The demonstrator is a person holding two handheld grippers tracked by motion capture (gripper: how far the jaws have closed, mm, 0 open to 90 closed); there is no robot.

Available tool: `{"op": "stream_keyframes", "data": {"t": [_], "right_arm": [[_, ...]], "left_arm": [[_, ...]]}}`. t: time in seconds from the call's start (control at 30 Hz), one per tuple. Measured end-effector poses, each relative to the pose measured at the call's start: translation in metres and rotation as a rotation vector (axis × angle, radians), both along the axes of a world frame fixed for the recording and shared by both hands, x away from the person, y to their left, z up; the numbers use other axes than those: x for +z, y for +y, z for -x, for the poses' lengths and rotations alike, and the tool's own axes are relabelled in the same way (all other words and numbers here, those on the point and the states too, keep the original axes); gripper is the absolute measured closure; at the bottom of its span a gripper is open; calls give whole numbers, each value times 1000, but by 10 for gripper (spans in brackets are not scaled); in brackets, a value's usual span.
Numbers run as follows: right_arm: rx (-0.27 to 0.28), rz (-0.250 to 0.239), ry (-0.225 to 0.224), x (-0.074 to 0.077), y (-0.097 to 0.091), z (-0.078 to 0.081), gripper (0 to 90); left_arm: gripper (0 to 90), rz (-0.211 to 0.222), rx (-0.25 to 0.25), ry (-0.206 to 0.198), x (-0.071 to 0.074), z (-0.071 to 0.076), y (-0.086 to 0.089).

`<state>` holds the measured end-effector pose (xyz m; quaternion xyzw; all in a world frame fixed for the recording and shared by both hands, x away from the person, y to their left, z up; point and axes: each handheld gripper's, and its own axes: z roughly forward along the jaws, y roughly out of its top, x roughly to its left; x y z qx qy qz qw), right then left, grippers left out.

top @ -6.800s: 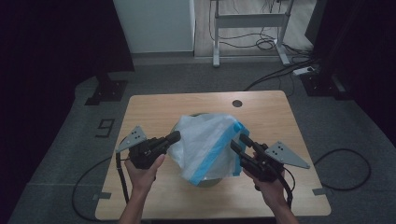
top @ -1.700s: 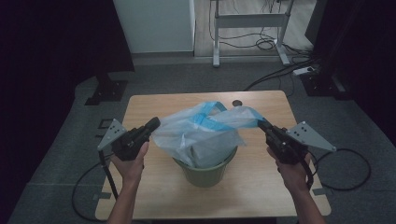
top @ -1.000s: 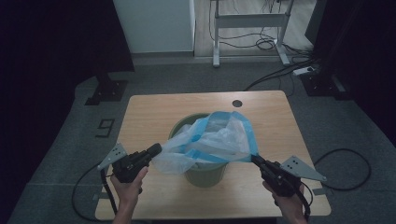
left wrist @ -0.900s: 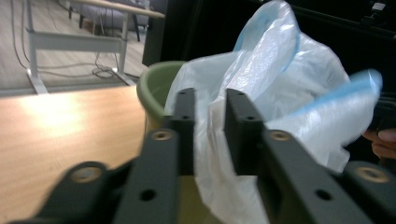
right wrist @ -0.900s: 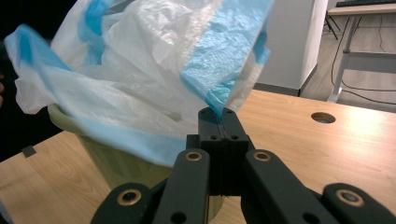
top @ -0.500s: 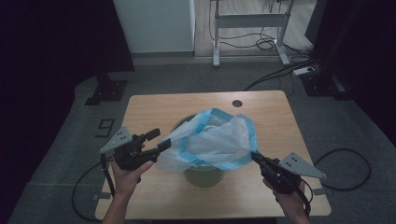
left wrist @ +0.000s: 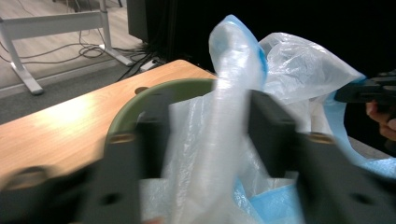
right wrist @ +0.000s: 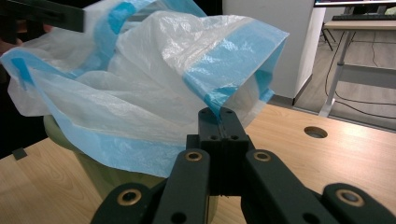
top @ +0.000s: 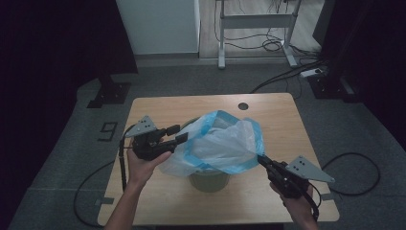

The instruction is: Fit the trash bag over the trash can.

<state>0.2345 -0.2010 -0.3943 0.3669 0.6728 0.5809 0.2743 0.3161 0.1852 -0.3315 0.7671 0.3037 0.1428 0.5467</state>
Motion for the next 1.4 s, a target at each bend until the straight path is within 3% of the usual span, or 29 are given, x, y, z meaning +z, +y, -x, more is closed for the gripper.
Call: {"op": "stream_keyframes", "data": {"t": [0.2, 0.27, 0.3, 0.37, 0.4, 0.43, 0.57, 0.77, 0.8, 0.9, 1.1, 1.13, 1.17, 1.2, 1.3, 1.4], "right_arm": [[3, -4, 6, -3, -1, 2, 885], [5, -2, 4, -4, -1, 3, 853], [-2, -12, -8, -4, -1, 5, 705], [0, -27, -10, -1, -4, 5, 597], [0, -27, -10, -1, -4, 5, 597], [-17, -39, -10, 4, -6, 4, 515], [-15, -61, 2, 13, -11, -2, 453], [31, -88, 44, 31, -8, -31, 395], [47, -105, 65, 35, -5, -43, 398], [63, -114, 85, 37, -1, -57, 400], [84, -98, 86, 43, 7, -68, 442], [90, -88, 90, 44, 9, -70, 469], [84, -72, 82, 45, 12, -72, 585], [83, -66, 78, 45, 13, -72, 630], [32, -35, 48, 44, 19, -70, 815], [-15, -20, 24, 42, 21, -68, 880]], "left_arm": [[883, 29, 13, -20, -4, 0, -1], [896, 36, 15, -22, -5, 0, -1], [897, 43, 18, -28, -7, 0, 0], [898, 60, 21, -38, -9, 2, 2], [898, 60, 21, -38, -9, 2, 2], [898, 66, 21, -41, -9, 2, 2], [898, 75, 20, -44, -11, 3, 4], [898, 79, 19, -49, -12, 2, 3], [898, 81, 19, -50, -12, 2, 3], [898, 83, 16, -55, -13, 2, 4], [898, 87, 8, -59, -14, 0, 4], [898, 89, 9, -60, -14, 0, 4], [898, 96, 13, -61, -15, 0, 4], [898, 99, 16, -62, -15, 0, 4], [898, 106, 27, -66, -16, 0, 4], [898, 119, 47, -75, -16, -2, 5]]}}
